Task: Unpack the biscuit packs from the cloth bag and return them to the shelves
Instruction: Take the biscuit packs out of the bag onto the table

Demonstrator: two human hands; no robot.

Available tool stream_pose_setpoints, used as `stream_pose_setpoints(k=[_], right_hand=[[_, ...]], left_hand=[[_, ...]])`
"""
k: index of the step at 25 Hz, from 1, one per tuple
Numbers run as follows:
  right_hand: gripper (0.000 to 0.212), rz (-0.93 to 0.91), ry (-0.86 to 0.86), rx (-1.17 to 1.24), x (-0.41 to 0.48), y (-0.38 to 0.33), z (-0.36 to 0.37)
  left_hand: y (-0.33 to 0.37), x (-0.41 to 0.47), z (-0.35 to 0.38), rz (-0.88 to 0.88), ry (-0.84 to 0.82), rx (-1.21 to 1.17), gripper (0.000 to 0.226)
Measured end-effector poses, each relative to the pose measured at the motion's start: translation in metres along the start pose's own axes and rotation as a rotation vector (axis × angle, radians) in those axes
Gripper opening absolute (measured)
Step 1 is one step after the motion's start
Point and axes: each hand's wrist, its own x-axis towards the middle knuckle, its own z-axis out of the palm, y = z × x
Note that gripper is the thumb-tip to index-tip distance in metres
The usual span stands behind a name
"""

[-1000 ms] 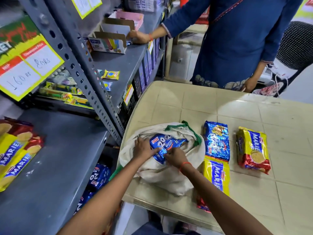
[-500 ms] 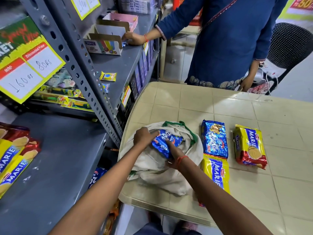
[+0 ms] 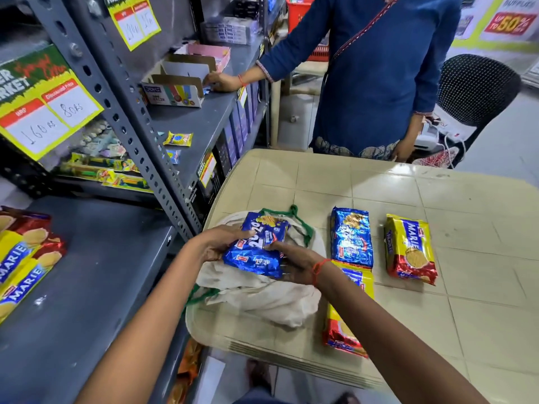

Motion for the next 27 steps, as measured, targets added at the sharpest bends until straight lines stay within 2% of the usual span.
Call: stream_pose_setpoints(k=[4,6,8,10,13,16,18,21,25,27], right_hand=[[0.005,-0.126,0.055,0.125,-0.031,0.003,-0.050],[0.016,-0.182,0.141,0.126,-0.048,0.011,-0.081],[0.032,-0.226,0.244,0.063,-0.065,0.026,-0.122],[0.036,-0.267,0.312,0.056,-0.079,0.044,-0.159],[0.033,-0.308,0.406,0.081,-0.096,0.071,-0.207],[0.040,-0.375,0.536,0.030,-0.111,0.100,-0.252],[0.036,-0.377,0.574,-0.011,-0.119,0.116,-0.270],[0.037,-0.316,0.633,-0.051,-0.117,0.132,-0.285],[0.040,-0.254,0.661,-0.147,-0.110,0.139,-0.288],[0.039,-0.299,0.785,-0.266,-0.107,0.135,-0.281]], left_hand=[[-0.005,-0.015,0.073,0.167,-0.047,-0.161,0.037],[-0.008,-0.020,0.124,0.197,-0.096,-0.266,0.029],[-0.012,-0.019,0.182,0.213,-0.133,-0.341,0.030],[-0.017,-0.013,0.239,0.228,-0.060,-0.353,0.035],[-0.028,-0.001,0.314,0.236,0.068,-0.307,0.035],[-0.043,0.008,0.373,0.220,0.051,-0.194,0.039],[-0.052,0.014,0.395,0.212,0.045,-0.083,0.043],[-0.063,0.027,0.412,0.192,0.030,0.088,0.046],[-0.069,0.030,0.410,0.163,-0.032,0.174,0.051],[-0.068,0.026,0.402,0.231,-0.020,0.234,0.052]])
